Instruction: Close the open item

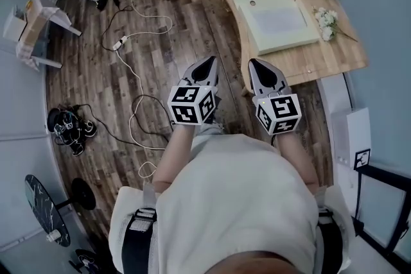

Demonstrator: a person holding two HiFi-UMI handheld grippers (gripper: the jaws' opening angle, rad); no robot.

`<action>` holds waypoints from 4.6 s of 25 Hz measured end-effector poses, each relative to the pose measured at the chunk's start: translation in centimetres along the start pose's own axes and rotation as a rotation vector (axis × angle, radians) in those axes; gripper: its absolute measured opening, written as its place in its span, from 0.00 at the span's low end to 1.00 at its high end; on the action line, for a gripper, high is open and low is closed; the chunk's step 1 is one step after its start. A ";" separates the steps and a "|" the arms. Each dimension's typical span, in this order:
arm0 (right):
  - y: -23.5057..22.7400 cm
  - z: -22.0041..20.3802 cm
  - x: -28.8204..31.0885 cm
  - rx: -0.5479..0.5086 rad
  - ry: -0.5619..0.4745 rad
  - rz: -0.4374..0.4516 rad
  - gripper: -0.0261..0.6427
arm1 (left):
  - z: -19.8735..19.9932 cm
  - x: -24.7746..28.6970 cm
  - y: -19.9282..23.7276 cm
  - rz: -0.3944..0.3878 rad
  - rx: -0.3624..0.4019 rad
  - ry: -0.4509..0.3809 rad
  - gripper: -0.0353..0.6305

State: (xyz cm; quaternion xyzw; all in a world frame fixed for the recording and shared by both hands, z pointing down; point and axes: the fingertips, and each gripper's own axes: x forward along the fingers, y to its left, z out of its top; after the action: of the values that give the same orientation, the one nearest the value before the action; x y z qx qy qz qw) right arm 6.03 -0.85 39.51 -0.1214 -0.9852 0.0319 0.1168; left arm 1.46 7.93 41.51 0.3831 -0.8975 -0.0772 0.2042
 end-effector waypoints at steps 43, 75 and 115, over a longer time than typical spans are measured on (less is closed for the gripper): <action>-4.3 1.8 13.2 0.079 0.000 -0.365 0.07 | 5.6 12.9 13.3 -0.261 -0.006 0.133 0.08; -18.4 3.5 15.2 0.162 -0.029 -0.662 0.07 | 13.2 34.8 11.5 -0.443 0.085 0.227 0.08; -23.8 0.5 11.1 0.289 -0.016 -1.017 0.07 | 15.7 58.7 10.8 -0.720 0.625 0.765 0.33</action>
State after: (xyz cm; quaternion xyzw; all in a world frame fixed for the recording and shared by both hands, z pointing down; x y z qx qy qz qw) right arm -10.04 -21.16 43.68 0.3896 -0.9060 0.1077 0.1257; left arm -48.91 -27.09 48.50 0.7048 -0.5548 0.2687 0.3511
